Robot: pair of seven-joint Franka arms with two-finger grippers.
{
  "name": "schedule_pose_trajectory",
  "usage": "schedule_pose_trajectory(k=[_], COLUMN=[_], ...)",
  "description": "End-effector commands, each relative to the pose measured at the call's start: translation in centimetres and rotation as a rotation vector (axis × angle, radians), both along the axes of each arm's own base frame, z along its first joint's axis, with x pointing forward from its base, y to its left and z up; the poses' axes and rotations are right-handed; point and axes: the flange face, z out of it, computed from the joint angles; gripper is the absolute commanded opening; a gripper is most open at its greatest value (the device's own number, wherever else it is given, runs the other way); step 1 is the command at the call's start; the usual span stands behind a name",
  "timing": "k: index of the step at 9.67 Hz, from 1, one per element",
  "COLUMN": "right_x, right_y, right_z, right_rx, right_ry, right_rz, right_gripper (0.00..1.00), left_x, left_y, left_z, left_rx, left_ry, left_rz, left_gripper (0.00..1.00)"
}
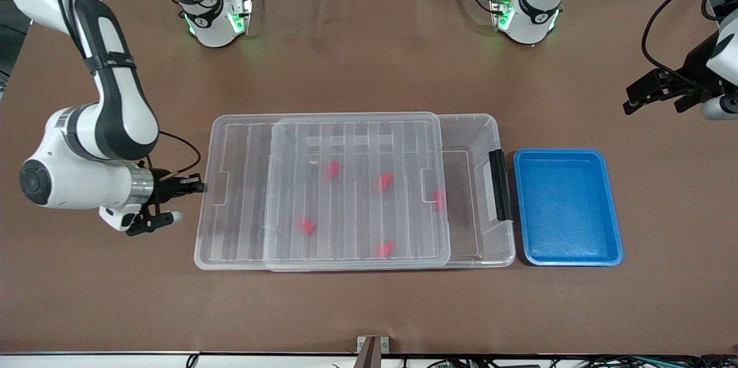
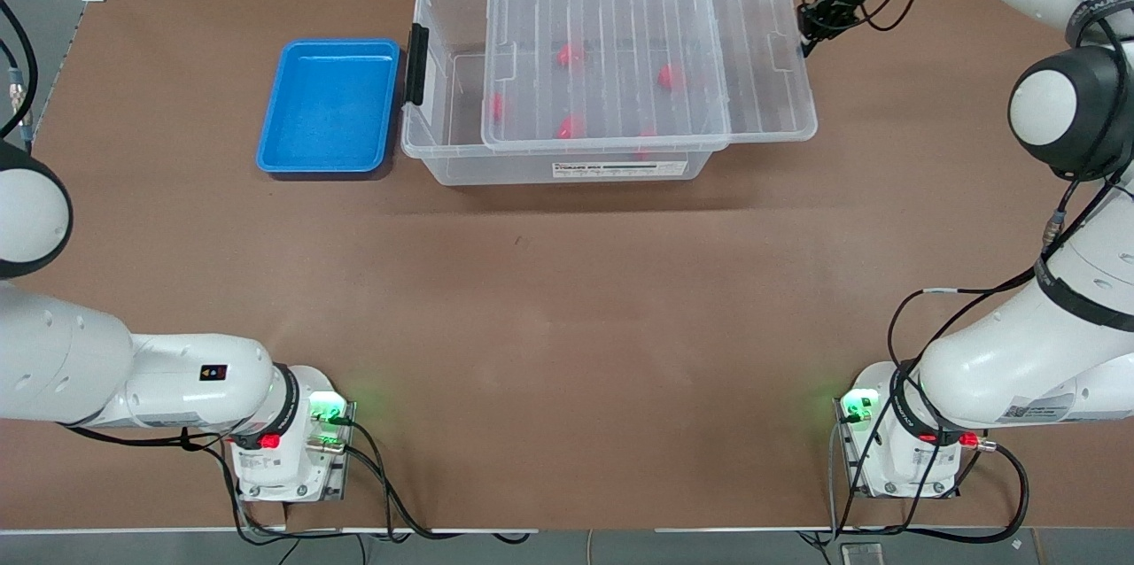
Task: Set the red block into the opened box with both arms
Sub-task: 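Push the lid closed with the right gripper while the left gripper withdraws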
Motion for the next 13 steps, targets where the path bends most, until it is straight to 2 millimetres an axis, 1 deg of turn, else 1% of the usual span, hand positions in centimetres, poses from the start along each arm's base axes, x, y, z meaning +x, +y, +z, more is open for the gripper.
schedule_pose_trajectory(k=[1,3,4,5,6,7,8,9,10,12,13], right_x=[0.0,0.0,0.0,-0.1,-0.1,-0.2,-0.2,-0.2,-0.2,-0.2,-0.2], right_y=[2.4,4.8,5.7,6.7,7.4,8.0,8.4,8.5,8.6,8.7,8.5], right_z=[-0.7,-1.0,-1.0,-1.0,-1.9,-1.9,-1.8,-1.9,-2.3,-2.4,-2.4], right_rx=[0.015,0.003,0.000,-0.002,-0.005,-0.009,-0.008,-0.008,-0.008,-0.008,-0.010], right_ry=[0.003,-0.005,-0.010,-0.014,-0.014,-0.015,-0.020,-0.020,-0.019,-0.019,-0.017], right_rz=[-0.018,-0.030,-0.037,-0.034,-0.034,-0.046,-0.043,-0.045,-0.046,-0.043,-0.043], right_gripper=[0.00,0.00,0.00,0.00,0.00,0.00,0.00,0.00,0.00,0.00,0.00], left_x=[-0.1,0.1,0.2,0.2,0.4,0.8,0.8,0.8,0.8,0.8,0.8], left_y=[-0.1,-0.3,-0.2,0.0,-0.2,-0.4,-0.4,-0.6,-0.5,-0.4,-0.4], left_z=[-1.7,-1.4,-1.4,-1.2,-1.3,-0.7,-0.2,-0.2,-0.2,-0.4,-0.5], left_rx=[0.001,0.002,0.003,0.067,0.110,0.097,0.065,-0.006,-0.017,-0.009,0.001], left_ry=[0.030,0.024,0.022,0.014,0.011,-0.003,-0.009,-0.004,-0.004,0.000,0.002], left_rz=[0.015,0.013,0.012,0.000,-0.012,-0.016,-0.011,-0.004,-0.015,-0.047,-0.065], left_gripper=[1.00,1.00,1.00,1.00,1.00,1.00,1.00,1.00,1.00,1.00,1.00])
